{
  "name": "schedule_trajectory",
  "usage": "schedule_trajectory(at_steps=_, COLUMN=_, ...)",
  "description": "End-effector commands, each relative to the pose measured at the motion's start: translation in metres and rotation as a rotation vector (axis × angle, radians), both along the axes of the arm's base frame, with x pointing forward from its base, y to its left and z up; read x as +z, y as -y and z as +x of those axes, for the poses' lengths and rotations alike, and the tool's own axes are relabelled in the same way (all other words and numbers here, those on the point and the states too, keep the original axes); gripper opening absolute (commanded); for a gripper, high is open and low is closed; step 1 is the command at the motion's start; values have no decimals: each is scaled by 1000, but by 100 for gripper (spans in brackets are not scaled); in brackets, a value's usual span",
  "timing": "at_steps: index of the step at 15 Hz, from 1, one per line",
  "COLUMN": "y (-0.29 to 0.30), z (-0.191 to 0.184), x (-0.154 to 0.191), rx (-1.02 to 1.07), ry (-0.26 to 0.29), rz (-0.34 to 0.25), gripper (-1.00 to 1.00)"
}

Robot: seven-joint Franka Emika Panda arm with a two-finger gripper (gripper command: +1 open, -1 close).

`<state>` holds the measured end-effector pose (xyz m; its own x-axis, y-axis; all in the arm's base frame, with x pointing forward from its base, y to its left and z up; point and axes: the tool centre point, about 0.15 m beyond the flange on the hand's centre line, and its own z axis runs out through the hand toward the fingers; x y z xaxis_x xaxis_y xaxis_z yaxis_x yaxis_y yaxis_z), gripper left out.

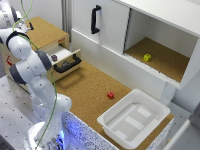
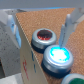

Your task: Turn off the blue led light

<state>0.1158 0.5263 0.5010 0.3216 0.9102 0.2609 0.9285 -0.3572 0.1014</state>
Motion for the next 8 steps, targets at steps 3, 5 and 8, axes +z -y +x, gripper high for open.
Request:
schedule_trajectory(at_steps=3, y=-41, z=26, x=-4, rx=-3, ry=-35, rz=-219, gripper=-100)
schedule_trajectory(at_steps=5, y=-36, z=25, x=-6, rx=-21, ry=-35, rz=-226, gripper=-100)
schedule_trajectory(at_steps=8, y=-31, z=28, x=-14, rx=-38, ry=-30, rz=-220, gripper=-100)
